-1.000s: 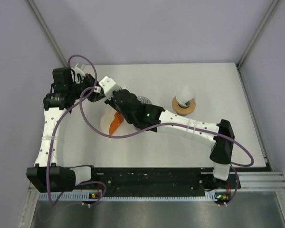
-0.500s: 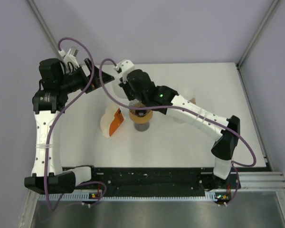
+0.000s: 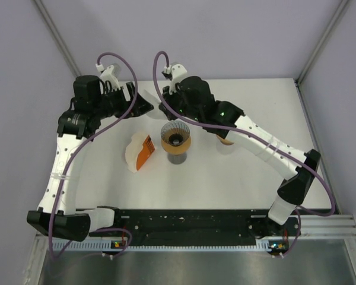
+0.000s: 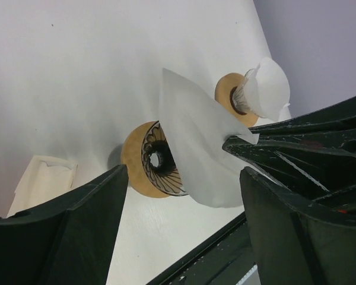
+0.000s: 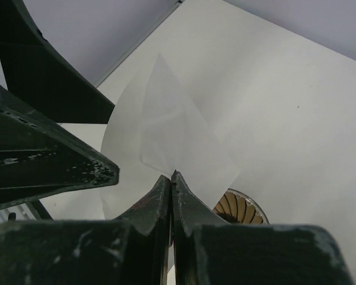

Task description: Place the coffee filter in the dripper

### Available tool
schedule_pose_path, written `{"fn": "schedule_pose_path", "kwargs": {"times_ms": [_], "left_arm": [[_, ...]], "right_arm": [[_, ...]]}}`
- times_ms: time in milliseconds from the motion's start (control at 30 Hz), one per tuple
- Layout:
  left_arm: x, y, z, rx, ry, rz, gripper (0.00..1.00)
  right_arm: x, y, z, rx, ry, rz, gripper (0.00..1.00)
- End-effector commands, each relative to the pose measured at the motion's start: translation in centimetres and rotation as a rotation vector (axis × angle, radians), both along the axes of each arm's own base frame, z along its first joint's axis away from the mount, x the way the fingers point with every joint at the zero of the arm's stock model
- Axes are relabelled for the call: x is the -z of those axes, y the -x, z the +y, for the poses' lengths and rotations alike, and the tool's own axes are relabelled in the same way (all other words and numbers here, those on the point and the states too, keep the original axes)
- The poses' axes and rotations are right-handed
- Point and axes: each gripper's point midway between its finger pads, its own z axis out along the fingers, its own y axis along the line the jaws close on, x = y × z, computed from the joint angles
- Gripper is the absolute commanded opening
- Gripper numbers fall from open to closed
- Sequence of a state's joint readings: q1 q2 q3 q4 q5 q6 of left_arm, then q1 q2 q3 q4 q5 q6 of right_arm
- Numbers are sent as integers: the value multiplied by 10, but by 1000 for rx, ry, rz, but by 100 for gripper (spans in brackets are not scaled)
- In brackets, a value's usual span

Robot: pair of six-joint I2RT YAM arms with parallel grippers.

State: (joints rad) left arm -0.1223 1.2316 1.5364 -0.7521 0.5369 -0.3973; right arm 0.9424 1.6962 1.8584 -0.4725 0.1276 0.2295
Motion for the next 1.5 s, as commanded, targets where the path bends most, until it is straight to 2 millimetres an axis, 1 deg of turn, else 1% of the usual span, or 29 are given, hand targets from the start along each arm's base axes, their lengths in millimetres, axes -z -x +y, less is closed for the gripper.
{"fn": "schedule_pose_path", "kwargs": {"times_ms": [0, 67, 133, 167, 200, 267, 333, 367, 400, 567, 600, 633, 700, 733, 767, 800, 833, 867, 933, 1000, 1133, 1233, 1333, 1433, 1467], "left_arm": [[-1, -14, -6, -7, -18, -51, 72], [6, -17, -4, -19, -29, -38, 60], [12, -16, -6, -10, -29, -23, 50], [15, -15, -9, -1, -30, -19, 44], [18, -15, -10, 7, -34, -14, 41], [24, -12, -18, 33, -41, -5, 27], [28, -11, -22, 49, -49, 2, 16], [30, -10, -22, 52, -54, 5, 12], [31, -10, -22, 53, -59, 8, 9], [32, -12, -22, 49, -65, 8, 9], [32, -13, -22, 50, -63, 9, 4], [32, -13, -22, 50, -64, 9, 0], [29, -14, -23, 53, -73, -7, 0], [27, -13, -25, 60, -84, -20, 0], [24, -9, -28, 65, -95, -30, 0], [22, -7, -32, 77, -100, -37, 0], [20, -4, -36, 90, -99, -41, 0], [19, -2, -38, 96, -96, -35, 0], [20, -3, -36, 80, -102, -28, 0], [21, -6, -32, 60, -116, -29, 0], [14, -7, -28, 40, -127, -50, 0], [8, -10, -23, 15, -148, -68, 0], [8, -10, -26, 18, -138, -62, 0], [8, -11, -27, 23, -135, -61, 0], [8, -12, -25, 19, -140, -66, 0]], "right_arm": [[-23, 14, 5, -49, -94, -7, 0], [-25, 15, 3, -52, -103, -15, 0], [-29, 16, 1, -47, -118, -31, 0], [-30, 15, -1, -40, -121, -38, 0], [-32, 15, -2, -37, -125, -47, 0], [-32, 15, 0, -46, -127, -56, 0], [-33, 14, 1, -50, -129, -61, 0], [-33, 13, 0, -43, -125, -68, 0], [-32, 11, -2, -32, -116, -71, 0], [-31, 12, -3, -33, -115, -82, 0], [-34, 12, -5, -31, -120, -88, 0], [-32, 10, -5, -24, -114, -88, 0], [-31, 5, -10, 15, -102, -102, 0], [-30, 0, -15, 50, -95, -106, 4], [-29, -6, -18, 87, -88, -112, 17], [-31, -10, -20, 114, -91, -123, 26], [-32, -12, -17, 118, -97, -134, 34], [-32, -14, -14, 119, -92, -143, 39], [-34, -14, -6, 128, -71, -172, 46], [-30, -16, 1, 152, -19, -207, 49], [-15, -23, 2, 191, 40, -194, 50], [-9, -24, -1, 216, 54, -189, 50], [-3, -24, -2, 250, 76, -192, 50], [6, -31, -12, 324, 114, -199, 50], [7, -33, -16, 352, 125, -206, 47]]}}
